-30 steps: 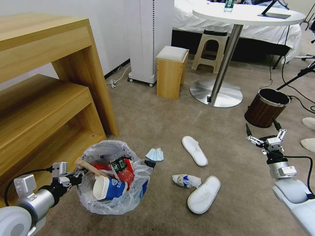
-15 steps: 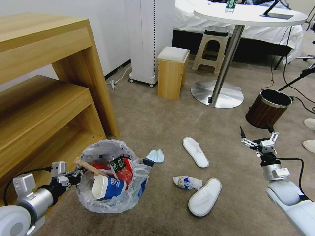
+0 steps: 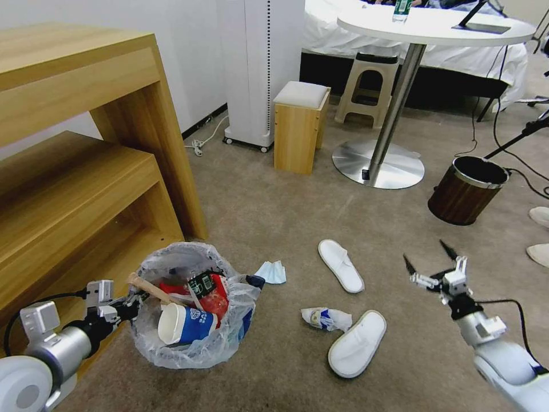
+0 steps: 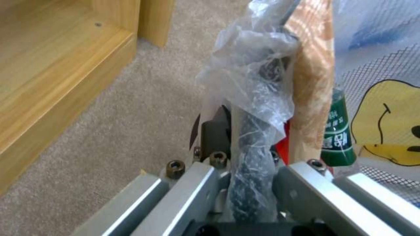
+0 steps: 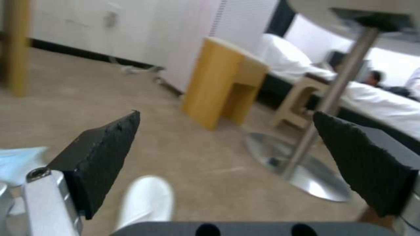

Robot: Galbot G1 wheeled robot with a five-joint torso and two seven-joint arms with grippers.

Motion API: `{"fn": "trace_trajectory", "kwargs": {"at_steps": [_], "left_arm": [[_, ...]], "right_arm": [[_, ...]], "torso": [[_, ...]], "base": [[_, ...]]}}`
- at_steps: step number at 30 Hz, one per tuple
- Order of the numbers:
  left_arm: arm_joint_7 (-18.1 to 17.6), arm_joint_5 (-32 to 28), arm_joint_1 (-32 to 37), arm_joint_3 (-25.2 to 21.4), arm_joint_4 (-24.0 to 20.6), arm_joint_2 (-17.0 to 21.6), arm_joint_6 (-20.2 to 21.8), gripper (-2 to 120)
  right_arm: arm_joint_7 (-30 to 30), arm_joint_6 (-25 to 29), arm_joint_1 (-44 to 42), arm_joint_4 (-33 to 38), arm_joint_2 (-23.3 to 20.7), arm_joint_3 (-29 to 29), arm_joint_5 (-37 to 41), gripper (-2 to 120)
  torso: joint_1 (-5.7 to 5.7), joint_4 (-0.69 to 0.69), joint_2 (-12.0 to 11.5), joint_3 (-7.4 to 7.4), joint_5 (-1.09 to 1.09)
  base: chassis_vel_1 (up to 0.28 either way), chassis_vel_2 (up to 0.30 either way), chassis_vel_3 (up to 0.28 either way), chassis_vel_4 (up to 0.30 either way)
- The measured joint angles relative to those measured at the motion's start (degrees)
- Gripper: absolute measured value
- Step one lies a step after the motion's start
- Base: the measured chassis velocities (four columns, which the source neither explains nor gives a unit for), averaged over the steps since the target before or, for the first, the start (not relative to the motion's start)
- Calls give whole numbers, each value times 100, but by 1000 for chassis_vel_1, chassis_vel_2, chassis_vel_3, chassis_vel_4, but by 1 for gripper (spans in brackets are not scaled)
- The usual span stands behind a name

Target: Pick up the trash bin and place the garbage on the floor into it.

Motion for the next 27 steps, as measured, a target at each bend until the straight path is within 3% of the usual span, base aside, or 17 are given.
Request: {"fn": "trace_trajectory", "kwargs": {"at_steps": [7,15,27], "left_arm": [[5,25,12,11,-36,-24,0,0],[15,82,47,20,-41,-81,-6,0],[44,192,113,51,-70,-193,-11,0]], "right_arm": [[-997,162,-212,117,-90,-104,298,100],[-1369,164,-72,117,-96,-472,265,100],[-1563,161,861,-288,-262,-1930,55,100]], "torso": [[-1,1,0,0,-1],[0,1,0,0,0],[0,0,0,0,1]], "base": [[0,0,0,0],[0,0,0,0],[0,0,0,0]]}}
